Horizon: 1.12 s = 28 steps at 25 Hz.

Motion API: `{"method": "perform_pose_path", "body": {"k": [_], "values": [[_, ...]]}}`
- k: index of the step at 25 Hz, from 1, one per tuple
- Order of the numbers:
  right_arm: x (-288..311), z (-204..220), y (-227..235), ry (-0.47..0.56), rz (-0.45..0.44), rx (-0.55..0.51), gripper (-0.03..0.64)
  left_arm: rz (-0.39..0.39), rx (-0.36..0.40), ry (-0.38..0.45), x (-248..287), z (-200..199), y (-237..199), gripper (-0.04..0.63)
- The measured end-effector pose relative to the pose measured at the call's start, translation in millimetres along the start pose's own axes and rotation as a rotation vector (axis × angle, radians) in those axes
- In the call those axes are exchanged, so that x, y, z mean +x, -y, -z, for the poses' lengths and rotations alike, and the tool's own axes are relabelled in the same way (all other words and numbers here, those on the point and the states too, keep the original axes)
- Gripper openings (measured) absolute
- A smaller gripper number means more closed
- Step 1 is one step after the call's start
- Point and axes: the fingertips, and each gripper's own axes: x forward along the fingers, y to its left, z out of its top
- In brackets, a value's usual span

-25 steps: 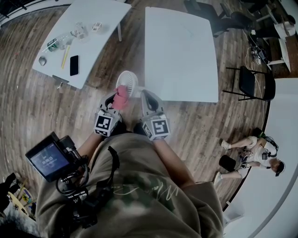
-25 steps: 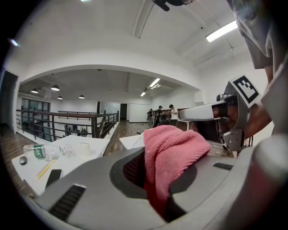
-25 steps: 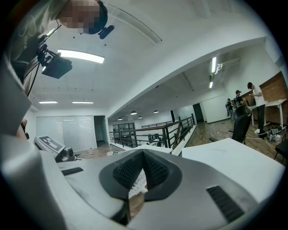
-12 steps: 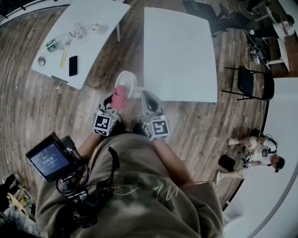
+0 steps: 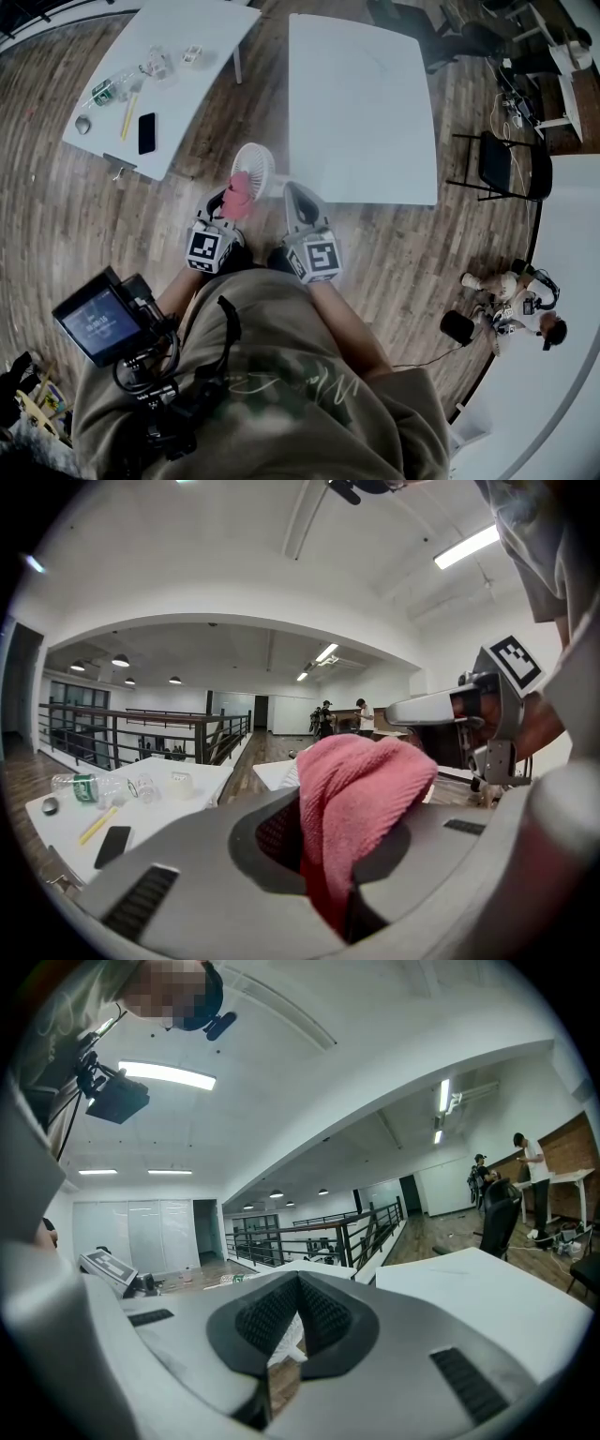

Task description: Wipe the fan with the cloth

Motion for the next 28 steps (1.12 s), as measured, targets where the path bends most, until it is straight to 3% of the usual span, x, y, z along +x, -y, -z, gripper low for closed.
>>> {"method": "perform_pose_path", "body": {"k": [28], "values": [[-3, -2, 0, -0.001, -0.013, -0.030, 0.012, -0.075, -0.012, -0.054, 3, 27, -20, 0.064]]}}
